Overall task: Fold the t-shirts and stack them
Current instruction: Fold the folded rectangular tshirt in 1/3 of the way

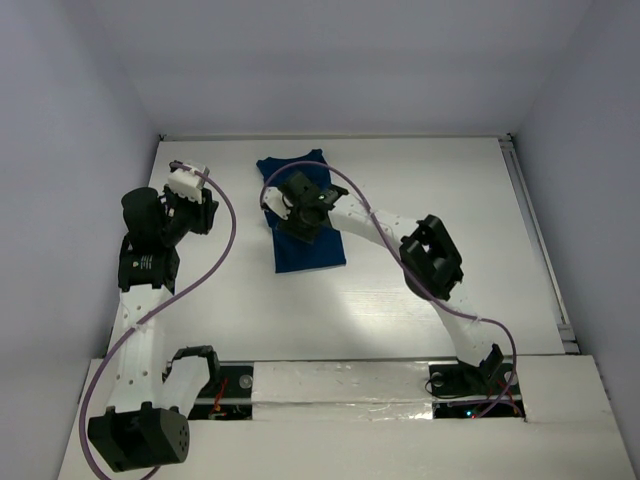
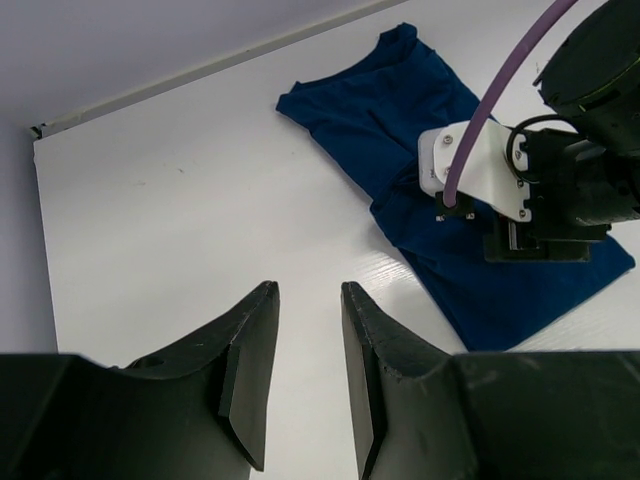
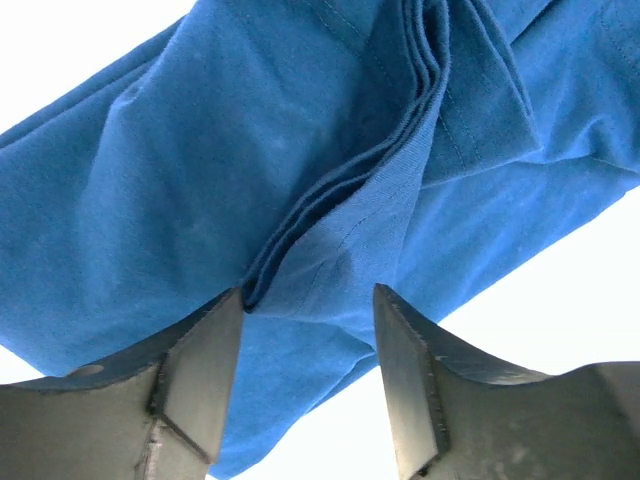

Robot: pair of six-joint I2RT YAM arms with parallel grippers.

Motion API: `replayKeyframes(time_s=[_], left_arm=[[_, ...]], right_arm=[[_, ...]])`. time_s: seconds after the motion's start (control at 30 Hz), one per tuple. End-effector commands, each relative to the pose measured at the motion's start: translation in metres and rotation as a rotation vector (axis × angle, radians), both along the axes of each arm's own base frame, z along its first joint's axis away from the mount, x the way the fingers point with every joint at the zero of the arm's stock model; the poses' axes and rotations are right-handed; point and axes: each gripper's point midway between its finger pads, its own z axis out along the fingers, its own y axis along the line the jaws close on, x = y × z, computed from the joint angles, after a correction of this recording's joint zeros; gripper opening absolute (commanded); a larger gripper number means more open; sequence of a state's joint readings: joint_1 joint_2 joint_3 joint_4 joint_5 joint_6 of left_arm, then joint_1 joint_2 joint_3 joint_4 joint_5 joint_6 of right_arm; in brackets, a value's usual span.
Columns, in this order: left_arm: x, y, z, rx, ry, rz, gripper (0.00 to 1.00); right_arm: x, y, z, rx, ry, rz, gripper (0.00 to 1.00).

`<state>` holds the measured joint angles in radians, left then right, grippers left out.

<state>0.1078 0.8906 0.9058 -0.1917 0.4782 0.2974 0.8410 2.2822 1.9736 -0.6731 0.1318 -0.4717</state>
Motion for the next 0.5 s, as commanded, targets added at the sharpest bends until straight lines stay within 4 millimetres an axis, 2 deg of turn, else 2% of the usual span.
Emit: replayKeyframes(time_s=[0.0,0.2,0.47], left_arm=[[-0.002,-0.002,0.014,-0.001,-0.049,-0.014,0.28],[-0.002,-0.002,0.018,0.0,-0.057,-0.015,0.28],[-0.002,-0.001,0.011,0.006,-0.044,-0.013,0.28]], right_arm=[[0.01,0.007,0.025,0.048,-0.043,0.0,0.59],[0.005,0.006,0.01,0.026,-0.006,0.014,0.6],[0.0,0.009,-0.006,0.013,0.04,0.029,0.6]])
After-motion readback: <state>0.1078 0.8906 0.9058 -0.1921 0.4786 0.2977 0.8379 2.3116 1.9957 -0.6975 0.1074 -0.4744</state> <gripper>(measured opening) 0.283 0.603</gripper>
